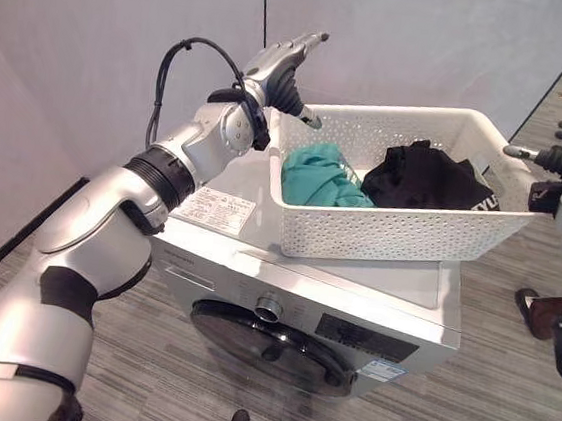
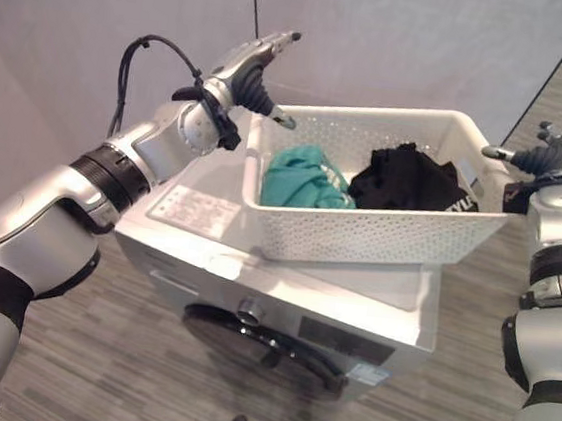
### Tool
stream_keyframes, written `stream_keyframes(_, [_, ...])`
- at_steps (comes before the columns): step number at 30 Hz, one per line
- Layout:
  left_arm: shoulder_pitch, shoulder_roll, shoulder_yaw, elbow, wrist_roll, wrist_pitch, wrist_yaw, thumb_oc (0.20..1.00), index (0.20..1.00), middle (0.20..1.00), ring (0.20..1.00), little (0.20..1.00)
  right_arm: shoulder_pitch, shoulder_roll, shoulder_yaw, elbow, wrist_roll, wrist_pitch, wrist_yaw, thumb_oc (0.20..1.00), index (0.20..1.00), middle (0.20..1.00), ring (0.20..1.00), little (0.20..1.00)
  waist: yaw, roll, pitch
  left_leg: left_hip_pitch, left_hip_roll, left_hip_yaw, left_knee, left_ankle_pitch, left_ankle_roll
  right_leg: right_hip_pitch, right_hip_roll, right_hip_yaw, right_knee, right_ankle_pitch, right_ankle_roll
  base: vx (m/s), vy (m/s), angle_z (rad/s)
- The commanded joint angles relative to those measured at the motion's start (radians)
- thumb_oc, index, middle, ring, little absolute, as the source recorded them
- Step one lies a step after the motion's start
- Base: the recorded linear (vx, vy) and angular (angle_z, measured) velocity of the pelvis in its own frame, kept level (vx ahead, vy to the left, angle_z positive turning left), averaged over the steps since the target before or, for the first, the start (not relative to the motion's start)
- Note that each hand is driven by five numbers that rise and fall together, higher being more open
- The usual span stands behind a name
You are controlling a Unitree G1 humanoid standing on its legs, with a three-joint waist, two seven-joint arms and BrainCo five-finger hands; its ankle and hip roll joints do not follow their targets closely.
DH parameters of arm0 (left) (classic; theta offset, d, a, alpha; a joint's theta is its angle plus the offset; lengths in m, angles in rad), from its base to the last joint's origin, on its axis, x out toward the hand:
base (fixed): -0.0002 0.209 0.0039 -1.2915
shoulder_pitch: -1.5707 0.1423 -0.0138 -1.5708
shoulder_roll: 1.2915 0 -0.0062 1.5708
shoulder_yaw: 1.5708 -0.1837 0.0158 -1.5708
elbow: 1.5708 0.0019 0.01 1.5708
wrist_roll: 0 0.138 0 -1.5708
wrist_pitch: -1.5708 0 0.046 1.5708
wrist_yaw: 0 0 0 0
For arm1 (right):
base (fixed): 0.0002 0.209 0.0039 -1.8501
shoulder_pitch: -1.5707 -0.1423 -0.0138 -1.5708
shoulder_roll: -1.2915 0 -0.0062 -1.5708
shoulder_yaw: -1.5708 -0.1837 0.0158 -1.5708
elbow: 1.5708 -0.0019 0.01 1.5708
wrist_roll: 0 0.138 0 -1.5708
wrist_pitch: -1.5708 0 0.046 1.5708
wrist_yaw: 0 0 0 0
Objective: Grab the laundry basket,head to the washer,open it,put in the laundry and shut it.
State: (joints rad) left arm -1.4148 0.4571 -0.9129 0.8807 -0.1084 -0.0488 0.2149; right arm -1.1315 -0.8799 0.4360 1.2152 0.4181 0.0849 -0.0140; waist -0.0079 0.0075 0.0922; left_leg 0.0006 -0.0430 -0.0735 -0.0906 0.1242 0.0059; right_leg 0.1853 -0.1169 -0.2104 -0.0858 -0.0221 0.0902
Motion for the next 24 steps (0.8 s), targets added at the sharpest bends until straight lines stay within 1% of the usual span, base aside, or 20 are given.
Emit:
stream_keyframes(1, [-0.168, -0.053, 0.048, 0.171, -0.044, -0.008, 0.028, 1.000, 1.000, 1.000, 1.000, 1.000, 0.055, -0.062, 0.123, 0.145, -0.017, 0.051, 0.042, 1.000, 1.000, 1.000, 1.000, 1.000, 0.050, 0.046, -0.018, 0.055, 0.048, 0.011, 0.008, -0.114, -0.014, -0.055, -0.078, 0.014, 0.054, 0.004, 0.078, 0.01, -0.023, 0.09])
stream_keyframes(6, [-0.205, -0.045, 0.041, 0.183, -0.036, -0.011, 0.043, 1.000, 1.000, 1.000, 1.000, 1.000, 0.061, -0.064, 0.123, 0.159, -0.017, 0.049, 0.047, 1.000, 1.000, 1.000, 1.000, 1.000, 0.053, 0.040, -0.030, 0.063, 0.052, 0.011, 0.004, -0.115, -0.018, -0.045, -0.073, 0.009, 0.046, 0.004, 0.076, 0.00, -0.029, 0.04])
stream_keyframes(8, [-0.203, -0.036, 0.064, 0.174, -0.074, -0.027, 0.034, 1.000, 1.000, 1.000, 1.000, 1.000, 0.077, -0.055, 0.099, 0.151, 0.003, 0.037, 0.044, 1.000, 1.000, 1.000, 1.000, 1.000, 0.051, 0.038, -0.035, 0.066, 0.054, 0.010, 0.003, -0.116, -0.021, -0.039, -0.069, 0.003, 0.042, 0.003, 0.076, 0.00, -0.054, 0.02])
stream_keyframes(11, [-0.187, -0.018, 0.117, 0.079, -0.146, -0.065, 0.037, 1.000, 1.000, 1.000, 1.000, 1.000, 0.113, -0.052, 0.066, 0.145, 0.016, 0.029, 0.045, 1.000, 1.000, 1.000, 1.000, 1.000, 0.056, 0.033, -0.043, 0.069, 0.057, 0.007, 0.003, -0.118, -0.025, -0.030, -0.066, -0.005, 0.035, 0.002, 0.076, 0.01, -0.041, 0.05])
stream_keyframes(12, [-0.185, -0.017, 0.118, 0.077, -0.146, -0.064, 0.037, 1.000, 1.000, 1.000, 1.000, 1.000, 0.115, -0.052, 0.066, 0.144, 0.016, 0.029, 0.045, 1.000, 1.000, 1.000, 1.000, 1.000, 0.056, 0.033, -0.044, 0.069, 0.057, 0.007, 0.003, -0.118, -0.026, -0.029, -0.066, -0.005, 0.035, 0.002, 0.076, 0.00, -0.040, 0.10])
stream_keyframes(13, [-0.166, -0.008, 0.164, 0.030, -0.193, -0.087, 0.056, 1.000, 1.000, 1.000, 1.000, 1.000, 0.129, -0.052, 0.047, 0.148, 0.020, 0.023, 0.043, 1.000, 1.000, 1.000, 1.000, 1.000, 0.059, 0.029, -0.046, 0.068, 0.059, 0.003, 0.003, -0.117, -0.029, -0.028, -0.064, -0.009, 0.034, -0.001, 0.074, 0.00, -0.025, 0.08])
stream_keyframes(14, [-0.164, -0.007, 0.164, 0.028, -0.193, -0.086, 0.056, 1.000, 1.000, 1.000, 1.000, 1.000, 0.130, -0.052, 0.047, 0.148, 0.020, 0.023, 0.042, 1.000, 1.000, 1.000, 1.000, 1.000, 0.059, 0.029, -0.047, 0.068, 0.059, 0.003, 0.003, -0.117, -0.029, -0.028, -0.064, -0.010, 0.034, -0.001, 0.074, -0.01, -0.046, 0.06])
stream_keyframes(15, [-0.163, -0.003, 0.187, 0.000, -0.203, -0.099, 0.078, 1.000, 1.000, 1.000, 1.000, 1.000, 0.132, -0.050, 0.041, 0.152, 0.021, 0.022, 0.040, 1.000, 1.000, 1.000, 1.000, 1.000, 0.062, 0.026, -0.048, 0.067, 0.060, 0.002, 0.003, -0.116, -0.031, -0.027, -0.061, -0.011, 0.033, -0.003, 0.072, 0.00, -0.040, 0.02])
stream_keyframes(18, [-0.167, 0.003, 0.207, -0.003, -0.177, -0.105, 0.103, 1.000, 1.000, 1.000, 1.000, 1.000, 0.131, -0.036, 0.043, 0.156, 0.018, 0.018, 0.045, 1.000, 1.000, 1.000, 1.000, 1.000, 0.062, 0.020, -0.051, 0.065, 0.065, 0.002, 0.003, -0.114, -0.036, -0.026, -0.056, -0.012, 0.031, -0.003, 0.069, -0.01, -0.051, 0.00])
stream_keyframes(24, [-0.186, 0.036, 0.187, 0.009, -0.145, -0.110, 0.113, 1.000, 1.000, 1.000, 1.000, 1.000, 0.136, 0.007, 0.067, 0.139, 0.001, 0.007, 0.048, 1.000, 1.000, 1.000, 1.000, 1.000, 0.056, 0.018, -0.063, 0.057, 0.070, 0.008, 0.003, -0.114, -0.041, -0.026, -0.049, -0.015, 0.016, 0.006, 0.067, 0.00, -0.006, 0.00])
